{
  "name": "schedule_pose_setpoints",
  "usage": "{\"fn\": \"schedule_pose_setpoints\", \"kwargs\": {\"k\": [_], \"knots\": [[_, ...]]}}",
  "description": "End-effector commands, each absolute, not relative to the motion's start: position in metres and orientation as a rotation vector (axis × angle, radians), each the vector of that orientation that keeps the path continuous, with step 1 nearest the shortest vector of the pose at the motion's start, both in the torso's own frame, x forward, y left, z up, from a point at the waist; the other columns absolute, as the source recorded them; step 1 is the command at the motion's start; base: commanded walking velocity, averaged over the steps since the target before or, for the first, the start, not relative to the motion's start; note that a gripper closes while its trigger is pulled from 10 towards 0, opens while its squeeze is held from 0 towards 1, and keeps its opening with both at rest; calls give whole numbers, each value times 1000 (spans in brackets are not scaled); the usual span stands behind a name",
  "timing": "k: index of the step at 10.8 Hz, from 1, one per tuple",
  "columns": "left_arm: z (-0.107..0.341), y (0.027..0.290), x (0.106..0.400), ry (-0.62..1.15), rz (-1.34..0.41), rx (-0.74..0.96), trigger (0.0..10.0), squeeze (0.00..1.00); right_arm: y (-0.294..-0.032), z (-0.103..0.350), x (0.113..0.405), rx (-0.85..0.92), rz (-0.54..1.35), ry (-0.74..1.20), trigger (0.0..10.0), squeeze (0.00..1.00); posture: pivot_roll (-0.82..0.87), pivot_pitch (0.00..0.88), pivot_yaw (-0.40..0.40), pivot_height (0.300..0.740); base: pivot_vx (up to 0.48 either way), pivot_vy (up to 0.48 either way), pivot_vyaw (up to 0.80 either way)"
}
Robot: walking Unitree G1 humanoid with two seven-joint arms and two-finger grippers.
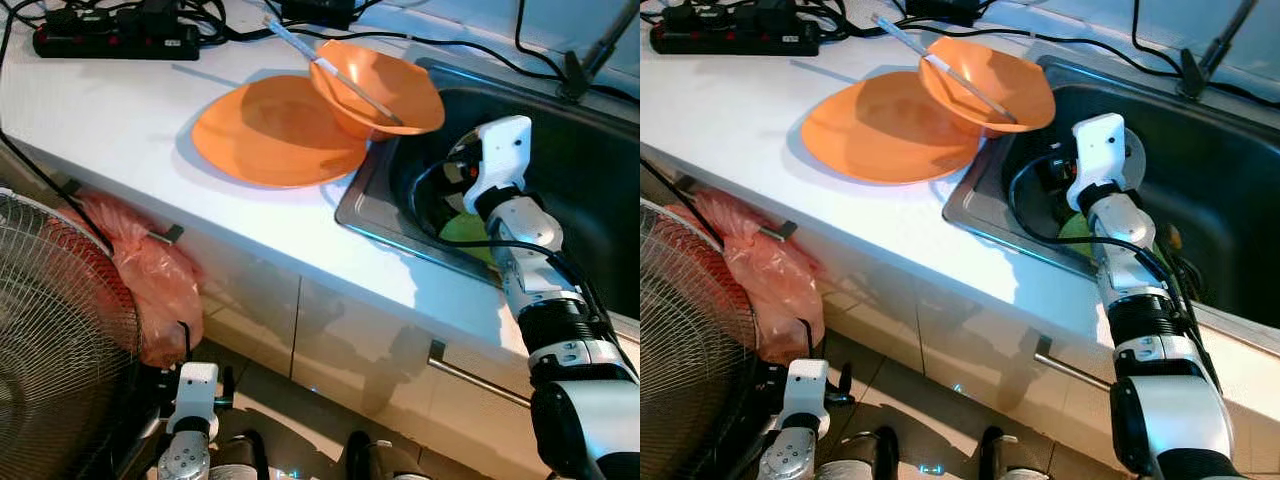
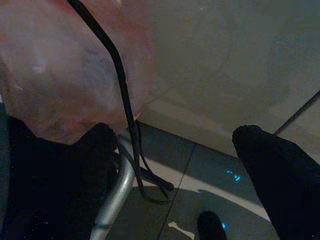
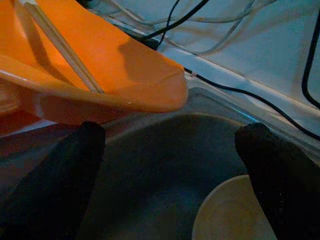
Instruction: Kitchen organization
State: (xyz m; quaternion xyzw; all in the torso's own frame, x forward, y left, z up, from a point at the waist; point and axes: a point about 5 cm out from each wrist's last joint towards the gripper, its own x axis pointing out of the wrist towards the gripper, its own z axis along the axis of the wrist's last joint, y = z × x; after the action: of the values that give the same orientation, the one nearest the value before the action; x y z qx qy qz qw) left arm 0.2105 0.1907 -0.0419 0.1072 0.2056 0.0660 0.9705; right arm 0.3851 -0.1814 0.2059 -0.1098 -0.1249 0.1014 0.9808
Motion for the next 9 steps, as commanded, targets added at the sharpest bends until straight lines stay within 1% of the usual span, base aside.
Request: {"fn": "schedule_pose_setpoints", "kwargs": {"k": [1,3,9], "knots": [[-46,189,205,434,134,224,10000,0,-182,208,387,-232,200,-259,10000,0,61,187,-78,740,0,0,0],[-46,189,205,431,130,230,10000,0,-172,210,388,-220,223,-269,10000,0,59,196,-78,740,0,0,0],[-46,187,205,431,128,235,10000,0,-160,219,393,-203,253,-300,10000,0,67,195,-84,740,0,0,0]]}}
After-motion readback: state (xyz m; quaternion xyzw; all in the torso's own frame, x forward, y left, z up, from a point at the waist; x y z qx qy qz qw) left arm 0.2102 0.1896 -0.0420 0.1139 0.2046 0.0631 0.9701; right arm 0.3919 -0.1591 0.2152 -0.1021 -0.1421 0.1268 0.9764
